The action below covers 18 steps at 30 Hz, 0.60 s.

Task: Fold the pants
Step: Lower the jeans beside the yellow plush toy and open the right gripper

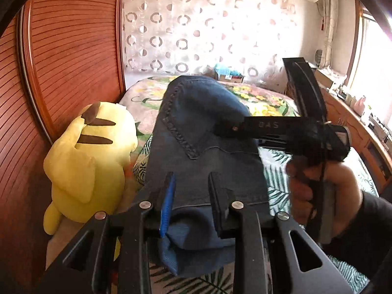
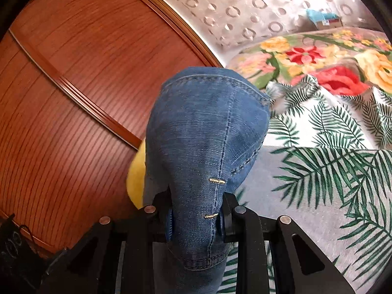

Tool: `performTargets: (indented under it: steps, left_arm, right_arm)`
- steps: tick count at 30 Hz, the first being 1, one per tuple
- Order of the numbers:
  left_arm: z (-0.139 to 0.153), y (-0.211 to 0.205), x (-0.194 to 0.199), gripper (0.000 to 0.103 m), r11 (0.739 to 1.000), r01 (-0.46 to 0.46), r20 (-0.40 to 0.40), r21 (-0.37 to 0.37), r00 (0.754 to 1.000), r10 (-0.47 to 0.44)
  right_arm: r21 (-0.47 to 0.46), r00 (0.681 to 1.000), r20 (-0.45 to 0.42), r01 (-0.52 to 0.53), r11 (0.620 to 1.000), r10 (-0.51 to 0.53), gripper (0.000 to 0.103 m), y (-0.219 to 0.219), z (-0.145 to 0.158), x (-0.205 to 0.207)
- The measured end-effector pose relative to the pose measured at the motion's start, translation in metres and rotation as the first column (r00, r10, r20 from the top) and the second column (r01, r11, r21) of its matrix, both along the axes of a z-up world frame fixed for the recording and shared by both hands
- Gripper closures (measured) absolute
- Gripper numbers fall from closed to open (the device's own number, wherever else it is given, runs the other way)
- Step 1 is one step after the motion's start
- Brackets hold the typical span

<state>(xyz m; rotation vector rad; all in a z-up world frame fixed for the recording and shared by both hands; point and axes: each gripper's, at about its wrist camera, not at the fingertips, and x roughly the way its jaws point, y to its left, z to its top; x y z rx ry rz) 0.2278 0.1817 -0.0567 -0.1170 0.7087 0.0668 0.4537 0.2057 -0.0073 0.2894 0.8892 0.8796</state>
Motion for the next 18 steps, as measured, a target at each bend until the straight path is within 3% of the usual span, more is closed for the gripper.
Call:
performTargets:
  steps: [6,10,18]
  left_arm:
    - [-0.021,0.005,0.008,0.075,1.0,0.004,-0.052,-0.003,0.999,-0.004]
    - [-0.032,0.013,0.013,0.075,1.0,-0.002,-0.077,-0.002,0.997,0.002]
    - [-0.038,0.01,0.008,0.075,1.0,-0.008,-0.068,0.006,0.998,0.009]
  right_arm:
    - [-0.182,0.997,0.072,-0.023,0.983,0.037,0.054,-0.005,-0.012,0.015]
    - [-0.32,0.98,0.169,-0.041,0.946,0.1,0.053,0.011,-0.009,0.015]
    - [-0.401,0.977,0.192,-0.013,0.916,0.097,0.047,0.006,-0.001,0.015]
